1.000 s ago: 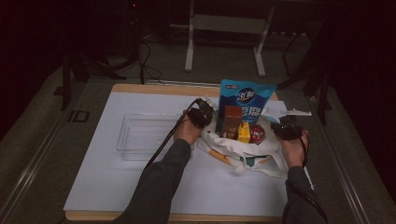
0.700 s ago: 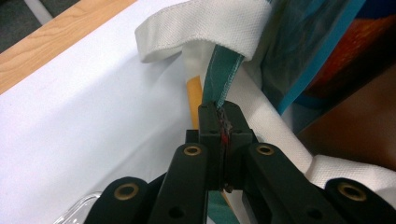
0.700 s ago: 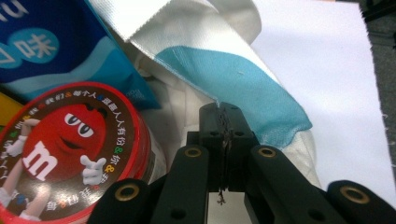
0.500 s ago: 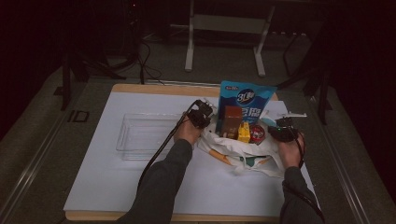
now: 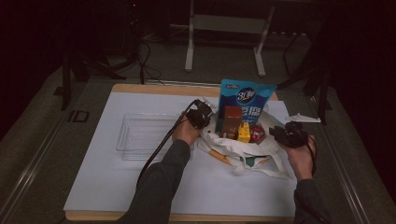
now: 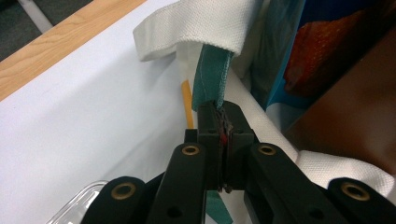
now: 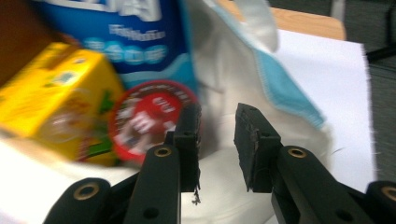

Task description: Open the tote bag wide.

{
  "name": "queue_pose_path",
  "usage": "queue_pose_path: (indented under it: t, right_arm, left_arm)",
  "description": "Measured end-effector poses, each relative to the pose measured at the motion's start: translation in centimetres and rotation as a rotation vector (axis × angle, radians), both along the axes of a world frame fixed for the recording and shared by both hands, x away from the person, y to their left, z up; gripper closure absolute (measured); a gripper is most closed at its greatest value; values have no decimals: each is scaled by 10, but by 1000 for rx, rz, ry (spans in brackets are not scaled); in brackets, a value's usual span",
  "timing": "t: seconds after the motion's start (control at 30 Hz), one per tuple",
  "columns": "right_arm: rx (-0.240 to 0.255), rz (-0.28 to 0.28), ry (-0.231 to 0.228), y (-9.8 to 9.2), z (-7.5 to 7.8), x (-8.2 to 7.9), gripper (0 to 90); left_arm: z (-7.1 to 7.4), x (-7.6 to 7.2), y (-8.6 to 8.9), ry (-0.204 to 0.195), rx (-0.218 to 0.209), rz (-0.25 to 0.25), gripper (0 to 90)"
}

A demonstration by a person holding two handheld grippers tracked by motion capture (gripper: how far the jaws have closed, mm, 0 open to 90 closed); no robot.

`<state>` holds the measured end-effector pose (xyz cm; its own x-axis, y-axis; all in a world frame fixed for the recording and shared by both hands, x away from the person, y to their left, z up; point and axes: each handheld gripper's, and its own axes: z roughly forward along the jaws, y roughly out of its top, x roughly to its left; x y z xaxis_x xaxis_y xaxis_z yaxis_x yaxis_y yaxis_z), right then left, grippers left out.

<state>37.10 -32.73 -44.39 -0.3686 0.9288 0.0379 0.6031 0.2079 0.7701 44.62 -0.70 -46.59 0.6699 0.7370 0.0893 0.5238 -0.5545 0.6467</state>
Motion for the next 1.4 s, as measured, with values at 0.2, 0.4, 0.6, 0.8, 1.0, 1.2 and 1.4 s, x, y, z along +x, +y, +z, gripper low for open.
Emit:
queue_pose_path:
  t: [0.2,0.4,0.6,0.8,1.0,1.2,1.4]
  right_arm:
    - [39,97,-21,25,-6,-26,718]
    - [49,189,-18,53,-19,-47,751]
    - [-11,207,29,70,-52,-43,757]
    - [-14,213,49,73,-72,-42,782]
    - [-41,191,12,79,-87,-46,792]
    - [-20,174,-36,78,-93,-51,791]
    - [-40,170,-55,80,-94,-53,791]
  left_arm:
    - [0,-2,0,-3,2,-8,880]
    - [1,-3,1,-8,1,-16,879]
    - [1,-4,2,-8,-7,-19,879]
    - [0,-4,2,-6,-10,-22,879]
    - [-1,-4,4,-2,-22,-21,877]
    - [1,-5,7,-6,-38,-26,867]
    - [9,-9,11,-28,-62,-42,803]
